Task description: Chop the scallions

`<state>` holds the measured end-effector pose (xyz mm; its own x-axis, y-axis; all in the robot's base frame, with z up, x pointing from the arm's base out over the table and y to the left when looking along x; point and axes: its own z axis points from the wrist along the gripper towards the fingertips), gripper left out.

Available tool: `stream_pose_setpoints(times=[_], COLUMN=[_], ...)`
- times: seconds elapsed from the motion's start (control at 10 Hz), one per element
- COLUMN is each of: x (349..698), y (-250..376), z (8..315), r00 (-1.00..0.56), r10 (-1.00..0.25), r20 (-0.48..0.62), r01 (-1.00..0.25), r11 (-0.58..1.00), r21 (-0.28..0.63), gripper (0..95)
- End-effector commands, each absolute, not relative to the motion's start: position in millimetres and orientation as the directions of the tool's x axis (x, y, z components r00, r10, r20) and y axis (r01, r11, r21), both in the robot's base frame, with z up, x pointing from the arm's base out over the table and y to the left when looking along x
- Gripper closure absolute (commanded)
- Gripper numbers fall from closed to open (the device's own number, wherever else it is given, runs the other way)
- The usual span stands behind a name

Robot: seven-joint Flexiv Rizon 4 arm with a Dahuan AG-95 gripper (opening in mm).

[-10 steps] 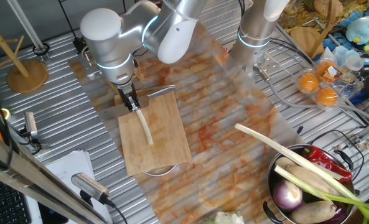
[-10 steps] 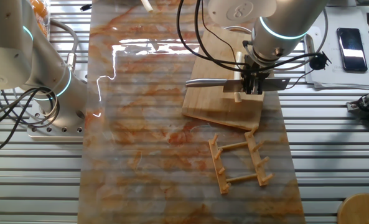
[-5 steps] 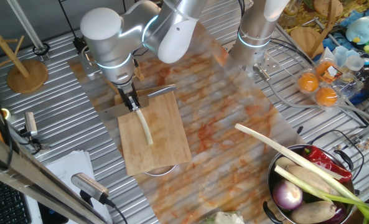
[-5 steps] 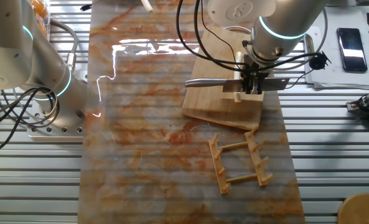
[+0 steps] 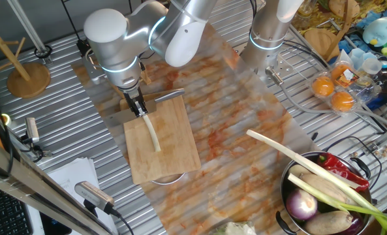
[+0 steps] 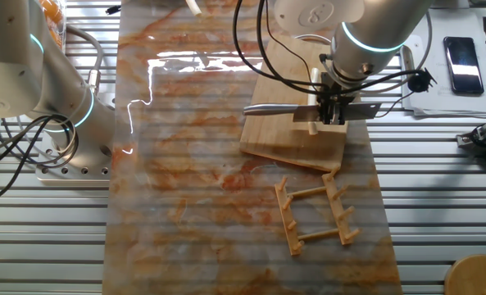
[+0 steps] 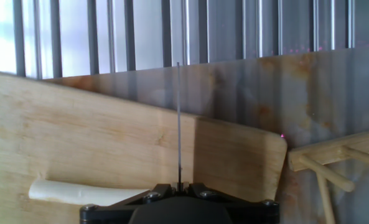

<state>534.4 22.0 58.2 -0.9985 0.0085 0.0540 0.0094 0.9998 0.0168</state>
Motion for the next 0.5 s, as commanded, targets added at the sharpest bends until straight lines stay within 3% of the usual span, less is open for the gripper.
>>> stream_pose_setpoints(times=[0.1, 0.5], x=[532.0, 529.9], y=[21.8, 22.8], z=[62.4, 63.2], r00=[-0.998, -0.998], r10=[0.013, 0.009], r20=[0.058, 0.061], r01=[0.014, 0.010], r11=[1.000, 1.000], r21=[0.018, 0.014], gripper=[95.0, 95.0])
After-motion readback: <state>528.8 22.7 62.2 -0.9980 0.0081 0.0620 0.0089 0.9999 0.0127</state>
